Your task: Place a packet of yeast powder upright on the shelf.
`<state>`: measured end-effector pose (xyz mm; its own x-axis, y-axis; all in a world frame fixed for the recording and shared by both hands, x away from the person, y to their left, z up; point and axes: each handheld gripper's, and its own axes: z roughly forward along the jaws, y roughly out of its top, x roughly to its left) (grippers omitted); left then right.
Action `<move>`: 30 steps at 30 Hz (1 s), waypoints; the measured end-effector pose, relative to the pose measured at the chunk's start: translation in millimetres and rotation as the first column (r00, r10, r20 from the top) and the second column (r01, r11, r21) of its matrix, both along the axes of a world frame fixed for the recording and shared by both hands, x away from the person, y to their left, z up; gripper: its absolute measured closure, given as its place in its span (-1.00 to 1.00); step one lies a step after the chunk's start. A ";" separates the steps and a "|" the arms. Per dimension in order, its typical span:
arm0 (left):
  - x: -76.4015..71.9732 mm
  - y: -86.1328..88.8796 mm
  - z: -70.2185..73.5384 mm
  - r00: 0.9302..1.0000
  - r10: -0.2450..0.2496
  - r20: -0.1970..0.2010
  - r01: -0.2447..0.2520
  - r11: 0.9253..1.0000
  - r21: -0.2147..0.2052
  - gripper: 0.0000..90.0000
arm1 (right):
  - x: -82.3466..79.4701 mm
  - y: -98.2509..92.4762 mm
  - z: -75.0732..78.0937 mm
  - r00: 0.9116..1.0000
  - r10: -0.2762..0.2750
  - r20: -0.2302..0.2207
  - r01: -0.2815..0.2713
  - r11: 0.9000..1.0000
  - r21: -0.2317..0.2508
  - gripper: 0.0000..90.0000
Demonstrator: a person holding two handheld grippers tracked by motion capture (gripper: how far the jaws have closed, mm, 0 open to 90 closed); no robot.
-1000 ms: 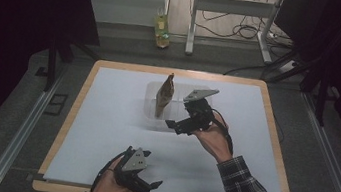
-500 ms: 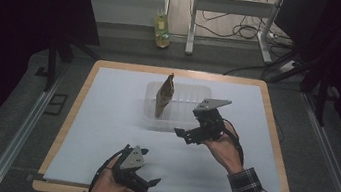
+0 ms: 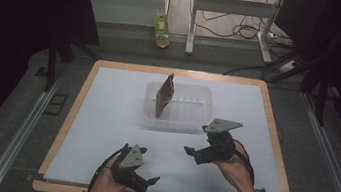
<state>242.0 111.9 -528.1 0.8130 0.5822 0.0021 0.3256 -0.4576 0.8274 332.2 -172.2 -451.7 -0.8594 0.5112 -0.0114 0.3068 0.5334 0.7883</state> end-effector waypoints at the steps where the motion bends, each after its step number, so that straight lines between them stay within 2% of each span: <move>1: 0.1 0.4 0.0 1.000 0.004 -0.001 -0.004 1.000 -0.006 -0.99 | -2.0 -2.3 -1.1 1.000 -0.003 -0.003 0.003 1.000 0.000 -0.95; 4: 0.5 1.7 0.6 1.000 0.008 -0.011 -0.008 0.999 -0.037 -0.98 | -8.2 -9.6 -5.0 1.000 -0.015 -0.015 0.015 1.000 0.006 -0.95; 9: 1.0 2.2 0.5 1.000 0.012 -0.011 -0.012 0.999 -0.038 -0.97 | -17.7 -22.5 -13.6 0.999 -0.040 -0.026 0.039 0.999 -0.008 -0.95; 15: 1.8 2.4 -0.8 1.000 0.016 -0.004 -0.017 0.999 -0.029 -0.98 | -30.1 -40.1 -23.7 0.998 -0.055 -0.043 0.054 0.998 -0.023 -0.95; 20: 2.4 2.6 -1.9 1.000 0.023 0.012 -0.023 1.000 0.005 -0.98 | -42.4 -54.0 -33.2 0.997 -0.059 -0.051 0.057 0.998 -0.036 -0.95; 25: 4.1 5.5 -1.6 0.999 0.042 0.018 -0.043 0.999 0.021 -0.98 | -54.9 -66.3 -43.6 0.997 -0.063 -0.048 0.060 0.997 -0.056 -0.96; 30: 5.9 7.7 -1.1 0.998 0.056 0.014 -0.057 0.998 0.026 -0.98 | -57.7 -71.7 -45.6 0.996 -0.075 -0.055 0.072 0.996 -0.052 -0.96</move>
